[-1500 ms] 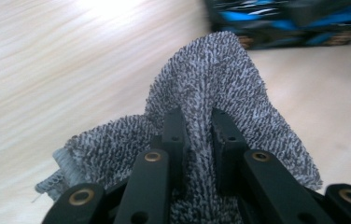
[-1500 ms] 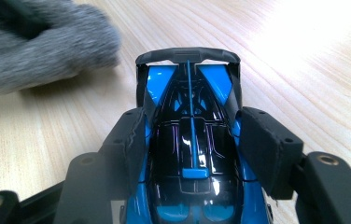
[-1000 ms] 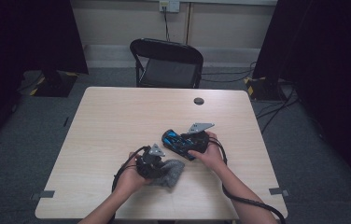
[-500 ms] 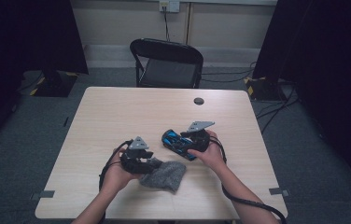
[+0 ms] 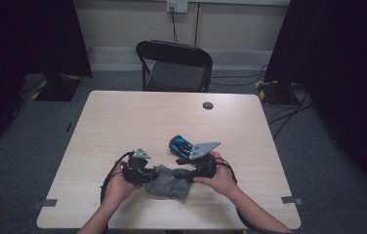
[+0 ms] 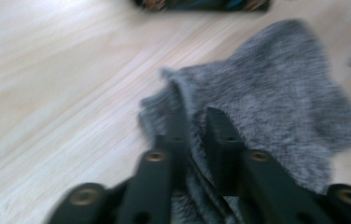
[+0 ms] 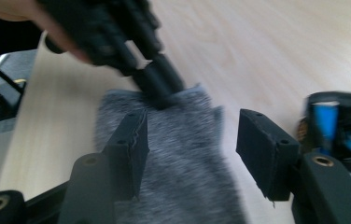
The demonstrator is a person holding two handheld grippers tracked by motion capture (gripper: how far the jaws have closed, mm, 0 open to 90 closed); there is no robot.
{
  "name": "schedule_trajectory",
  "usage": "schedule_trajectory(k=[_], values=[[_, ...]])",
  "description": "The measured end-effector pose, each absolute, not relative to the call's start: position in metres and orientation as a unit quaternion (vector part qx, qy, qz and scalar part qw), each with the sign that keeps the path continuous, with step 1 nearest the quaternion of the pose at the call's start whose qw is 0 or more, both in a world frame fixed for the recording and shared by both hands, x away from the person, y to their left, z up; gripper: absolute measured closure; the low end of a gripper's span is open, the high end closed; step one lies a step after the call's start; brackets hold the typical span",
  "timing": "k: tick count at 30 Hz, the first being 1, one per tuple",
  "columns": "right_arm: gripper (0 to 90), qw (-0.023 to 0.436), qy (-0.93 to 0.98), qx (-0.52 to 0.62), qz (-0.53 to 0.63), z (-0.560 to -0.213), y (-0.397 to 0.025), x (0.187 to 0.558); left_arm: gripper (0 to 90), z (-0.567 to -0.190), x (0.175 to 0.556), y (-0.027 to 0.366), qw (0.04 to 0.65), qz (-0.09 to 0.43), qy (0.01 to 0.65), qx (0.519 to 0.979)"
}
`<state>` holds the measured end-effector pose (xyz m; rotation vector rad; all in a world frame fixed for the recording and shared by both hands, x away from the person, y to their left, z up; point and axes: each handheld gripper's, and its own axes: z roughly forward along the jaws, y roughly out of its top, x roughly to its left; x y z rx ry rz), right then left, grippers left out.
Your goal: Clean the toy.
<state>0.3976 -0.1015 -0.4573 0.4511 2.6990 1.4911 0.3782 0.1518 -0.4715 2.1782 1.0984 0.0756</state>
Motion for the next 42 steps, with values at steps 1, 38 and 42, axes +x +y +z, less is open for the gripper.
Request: schedule_trajectory(k=[1, 38, 42], values=[[44.9, 0.006, 0.865, 0.144, 0.481, -0.460, -0.100, 0.395, 84.5, -0.472, 0.379, 0.152, 0.343, 0.027, 0.425, 0.837], [75.0, 0.057, 0.891, 0.161, 0.420, -0.500, -0.079, 0.367, 16.9, -0.468, 0.387, 0.156, 0.412, 0.083, 0.375, 0.826], [77.2, 0.050, 0.889, 0.174, 0.421, -0.499, -0.082, 0.367, 16.5, -0.468, 0.390, 0.156, 0.413, 0.087, 0.377, 0.825]])
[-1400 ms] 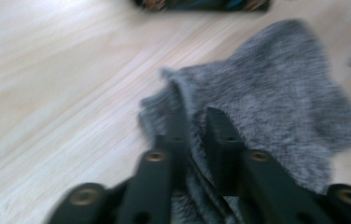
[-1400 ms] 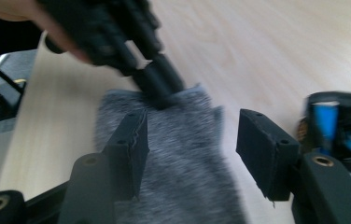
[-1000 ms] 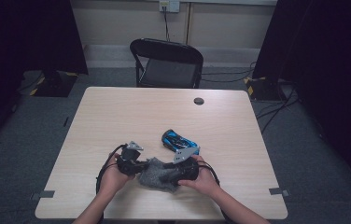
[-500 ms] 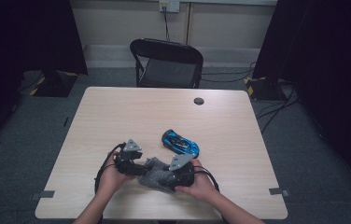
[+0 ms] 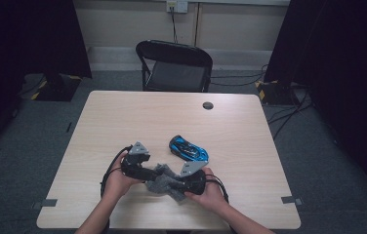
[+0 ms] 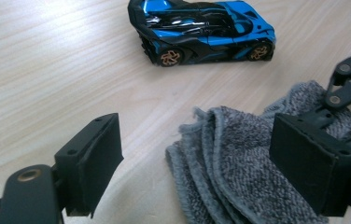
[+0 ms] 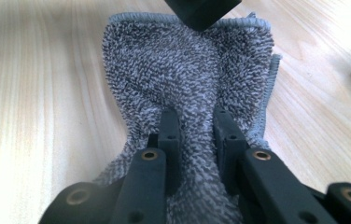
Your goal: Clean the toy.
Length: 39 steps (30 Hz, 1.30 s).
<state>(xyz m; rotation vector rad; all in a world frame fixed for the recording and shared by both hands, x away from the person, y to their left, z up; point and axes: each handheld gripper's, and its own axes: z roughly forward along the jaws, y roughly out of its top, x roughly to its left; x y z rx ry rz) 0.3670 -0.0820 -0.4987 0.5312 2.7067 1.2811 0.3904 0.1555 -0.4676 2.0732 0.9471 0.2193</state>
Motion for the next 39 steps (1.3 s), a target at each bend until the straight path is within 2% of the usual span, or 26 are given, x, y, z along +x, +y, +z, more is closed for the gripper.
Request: schedule_trajectory(k=[7, 15, 17, 19, 20, 24, 29, 39], values=[[78.3, 0.042, 0.884, 0.206, 0.418, -0.491, -0.094, 0.370, 15.6, -0.461, 0.395, 0.155, 0.416, 0.091, 0.370, 0.825], [78.8, 0.039, 0.854, 0.256, 0.451, -0.459, -0.138, 0.378, 15.9, -0.453, 0.401, 0.156, 0.420, 0.097, 0.366, 0.825], [78.7, 0.053, 0.838, 0.284, 0.462, -0.447, -0.162, 0.386, 15.8, -0.453, 0.406, 0.148, 0.417, 0.094, 0.359, 0.830], [78.7, 0.057, 0.834, 0.293, 0.464, -0.445, -0.168, 0.389, 15.8, -0.453, 0.407, 0.144, 0.418, 0.092, 0.357, 0.830], [78.7, 0.079, 0.824, 0.315, 0.465, -0.441, -0.185, 0.397, 15.8, -0.453, 0.410, 0.137, 0.422, 0.091, 0.352, 0.831], [78.6, 0.120, 0.814, 0.342, 0.453, -0.443, -0.209, 0.410, 16.1, -0.456, 0.426, 0.110, 0.431, 0.088, 0.346, 0.829], [78.5, 0.131, 0.801, 0.376, 0.448, -0.449, -0.227, 0.419, 17.1, -0.453, 0.441, 0.082, 0.423, 0.096, 0.330, 0.839], [78.3, 0.131, 0.796, 0.396, 0.439, -0.459, -0.233, 0.425, 16.1, -0.461, 0.465, 0.049, 0.402, 0.091, 0.311, 0.856]])
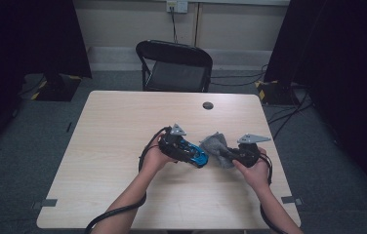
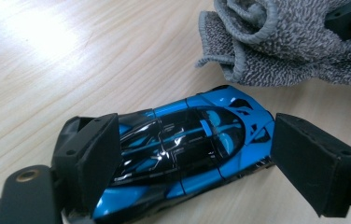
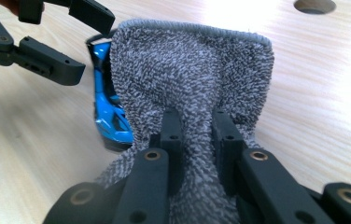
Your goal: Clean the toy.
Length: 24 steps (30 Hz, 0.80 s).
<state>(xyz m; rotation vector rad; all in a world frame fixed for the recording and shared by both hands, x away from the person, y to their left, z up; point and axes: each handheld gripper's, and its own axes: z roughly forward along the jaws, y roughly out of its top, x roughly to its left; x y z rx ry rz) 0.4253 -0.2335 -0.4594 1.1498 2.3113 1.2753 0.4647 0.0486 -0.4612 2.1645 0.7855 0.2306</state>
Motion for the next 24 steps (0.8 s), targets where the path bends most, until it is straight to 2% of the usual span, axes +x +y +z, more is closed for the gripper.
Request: schedule_trajectory(k=[13, 18, 24], values=[[78.2, 0.142, 0.785, 0.447, 0.405, -0.475, -0.242, 0.434, 14.6, -0.476, 0.476, 0.037, 0.377, 0.110, 0.294, 0.871], [78.3, 0.152, 0.781, 0.463, 0.391, -0.481, -0.245, 0.437, 4.9, -0.481, 0.478, 0.033, 0.367, 0.111, 0.280, 0.880], [78.0, 0.158, 0.791, 0.454, 0.377, -0.486, -0.238, 0.438, 4.3, -0.481, 0.480, 0.034, 0.367, 0.109, 0.279, 0.881]])
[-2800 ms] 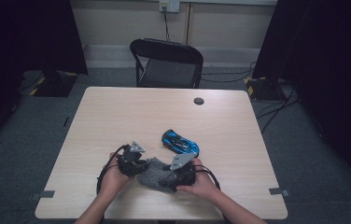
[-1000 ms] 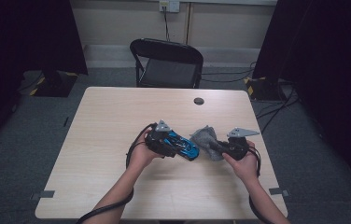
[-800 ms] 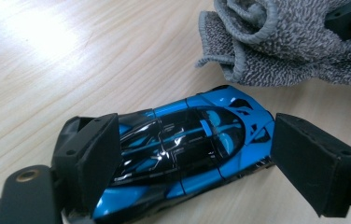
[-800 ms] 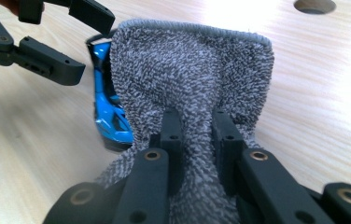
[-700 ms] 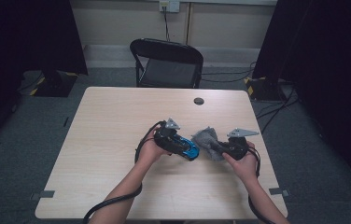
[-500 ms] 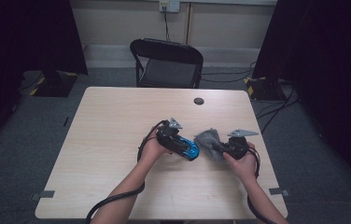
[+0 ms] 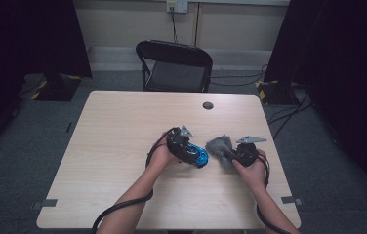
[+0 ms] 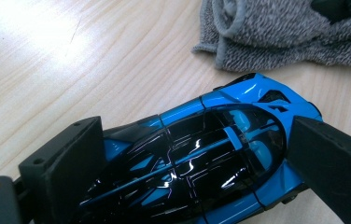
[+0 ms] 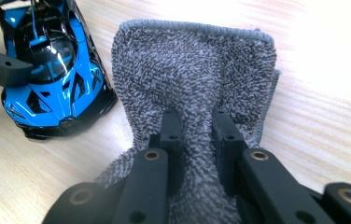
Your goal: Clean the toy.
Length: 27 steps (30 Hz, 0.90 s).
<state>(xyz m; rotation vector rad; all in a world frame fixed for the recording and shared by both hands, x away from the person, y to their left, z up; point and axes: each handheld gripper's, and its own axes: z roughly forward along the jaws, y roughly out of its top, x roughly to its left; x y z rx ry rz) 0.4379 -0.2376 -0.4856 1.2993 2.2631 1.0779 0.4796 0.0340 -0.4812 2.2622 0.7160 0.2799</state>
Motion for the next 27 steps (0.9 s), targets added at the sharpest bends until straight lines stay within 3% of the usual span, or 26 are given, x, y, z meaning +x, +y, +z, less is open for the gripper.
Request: schedule_trajectory(k=[14, 27], values=[[77.9, 0.155, 0.818, 0.425, 0.357, -0.488, -0.218, 0.429, 4.4, -0.484, 0.478, 0.036, 0.379, 0.115, 0.278, 0.875], [78.2, 0.103, 0.839, 0.387, 0.368, -0.485, -0.204, 0.404, 4.4, -0.483, 0.478, 0.035, 0.378, 0.115, 0.284, 0.874]])
